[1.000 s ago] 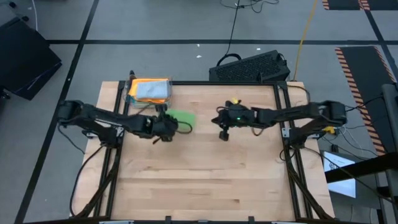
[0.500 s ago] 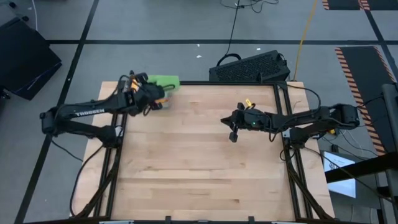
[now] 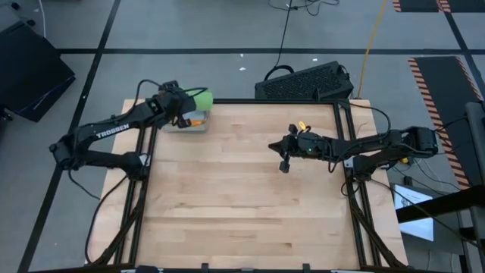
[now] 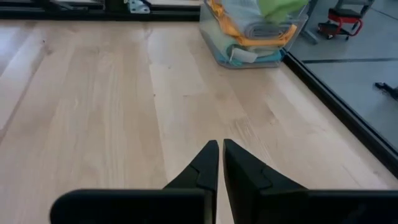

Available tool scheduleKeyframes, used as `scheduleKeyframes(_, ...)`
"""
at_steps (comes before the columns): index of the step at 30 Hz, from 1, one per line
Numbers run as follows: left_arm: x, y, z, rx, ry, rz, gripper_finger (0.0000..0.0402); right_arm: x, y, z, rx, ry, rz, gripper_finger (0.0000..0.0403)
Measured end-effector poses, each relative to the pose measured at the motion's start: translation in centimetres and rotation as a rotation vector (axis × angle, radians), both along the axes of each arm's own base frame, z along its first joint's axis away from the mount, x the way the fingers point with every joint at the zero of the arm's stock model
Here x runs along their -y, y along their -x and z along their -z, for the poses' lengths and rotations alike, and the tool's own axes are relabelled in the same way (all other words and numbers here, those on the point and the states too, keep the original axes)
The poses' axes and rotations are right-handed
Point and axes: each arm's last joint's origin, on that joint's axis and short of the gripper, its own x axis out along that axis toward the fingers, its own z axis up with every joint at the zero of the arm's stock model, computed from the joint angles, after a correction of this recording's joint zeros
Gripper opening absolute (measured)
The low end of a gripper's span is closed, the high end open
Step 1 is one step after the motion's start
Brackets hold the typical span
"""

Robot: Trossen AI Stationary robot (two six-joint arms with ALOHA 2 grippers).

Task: Fold microfiber towels
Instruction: Stack the green microfiber cloth on top of the gray microfiber cloth

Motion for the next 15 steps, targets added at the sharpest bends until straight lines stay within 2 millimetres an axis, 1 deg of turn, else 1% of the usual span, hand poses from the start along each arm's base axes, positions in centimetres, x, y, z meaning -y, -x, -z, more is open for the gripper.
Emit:
scheduleKeyframes(3, -0.4, 0.3, 0.6, -0.028, 0.041, -0.003, 0.0023, 0.0, 0.0, -0.1, 0.013, 0.002, 0.0, 0.0018)
scheduleKeyframes(7, -0.3, 0.8, 1.7, -0.122, 0.145, 0.007, 0.0026, 0.0, -0.1, -0.1, 0.016, 0.0, 0.0, 0.0018)
scheduleKeyframes(10, -0.5, 1.1, 2.1, -0.157, 0.165, -0.025, 0.0054, 0.0, -0.1, -0.2, 0.019, -0.004, 0.0, 0.0018)
scheduleKeyframes(15, -0.5, 1.9, 2.5, -0.184, 0.232, -0.057, 0.0119, 0.0, -0.1, -0.2, 0.019, -0.005, -0.001, 0.0018)
